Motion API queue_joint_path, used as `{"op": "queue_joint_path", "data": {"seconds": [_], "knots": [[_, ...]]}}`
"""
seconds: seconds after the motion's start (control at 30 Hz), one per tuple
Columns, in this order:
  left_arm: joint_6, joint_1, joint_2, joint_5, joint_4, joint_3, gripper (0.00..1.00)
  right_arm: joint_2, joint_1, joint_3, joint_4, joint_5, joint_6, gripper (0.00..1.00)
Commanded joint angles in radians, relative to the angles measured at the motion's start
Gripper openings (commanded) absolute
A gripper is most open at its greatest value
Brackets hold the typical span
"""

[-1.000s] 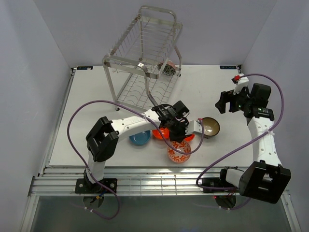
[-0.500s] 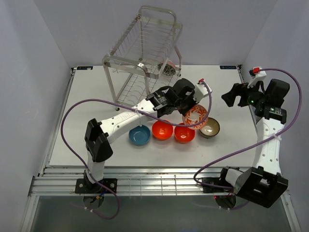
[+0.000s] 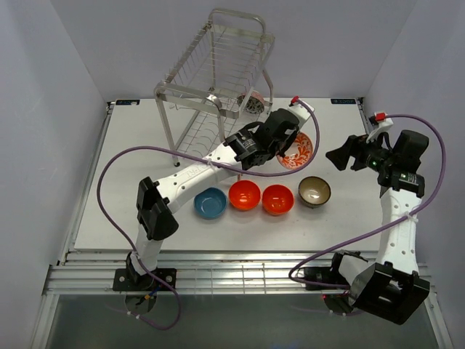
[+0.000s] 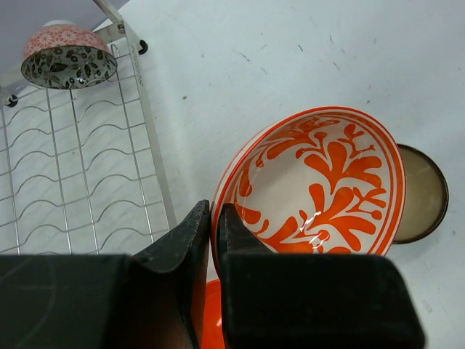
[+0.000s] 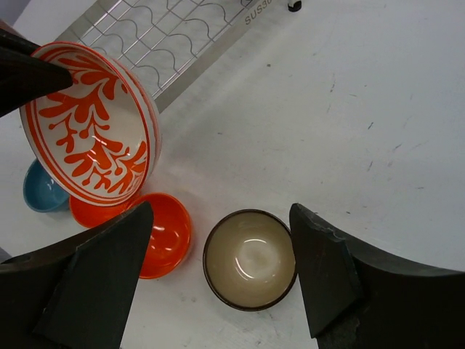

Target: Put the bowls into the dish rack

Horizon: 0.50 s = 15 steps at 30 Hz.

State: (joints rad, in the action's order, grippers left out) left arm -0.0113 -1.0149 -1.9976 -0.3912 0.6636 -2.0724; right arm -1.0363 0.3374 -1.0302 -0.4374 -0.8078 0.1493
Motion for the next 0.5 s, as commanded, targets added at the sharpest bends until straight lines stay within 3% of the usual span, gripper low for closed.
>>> {"op": "queue_joint_path", "data": {"seconds": [0.0,0.2,0.47], "knots": [[0.103,-0.001,0.011,-0.072,-0.050,-0.066,0.00,0.036,-0.044,0.051,0.142,0.002,-0.141,0.80],[0.122,-0.001,-0.013,-0.049,-0.052,-0.097,0.00,0.028,-0.181,0.073,0.250,0.099,-0.205,0.75],[0.148,-0.001,-0.004,0.017,-0.053,-0.115,0.00,0.013,-0.261,0.101,0.311,0.225,-0.211,0.72]]}}
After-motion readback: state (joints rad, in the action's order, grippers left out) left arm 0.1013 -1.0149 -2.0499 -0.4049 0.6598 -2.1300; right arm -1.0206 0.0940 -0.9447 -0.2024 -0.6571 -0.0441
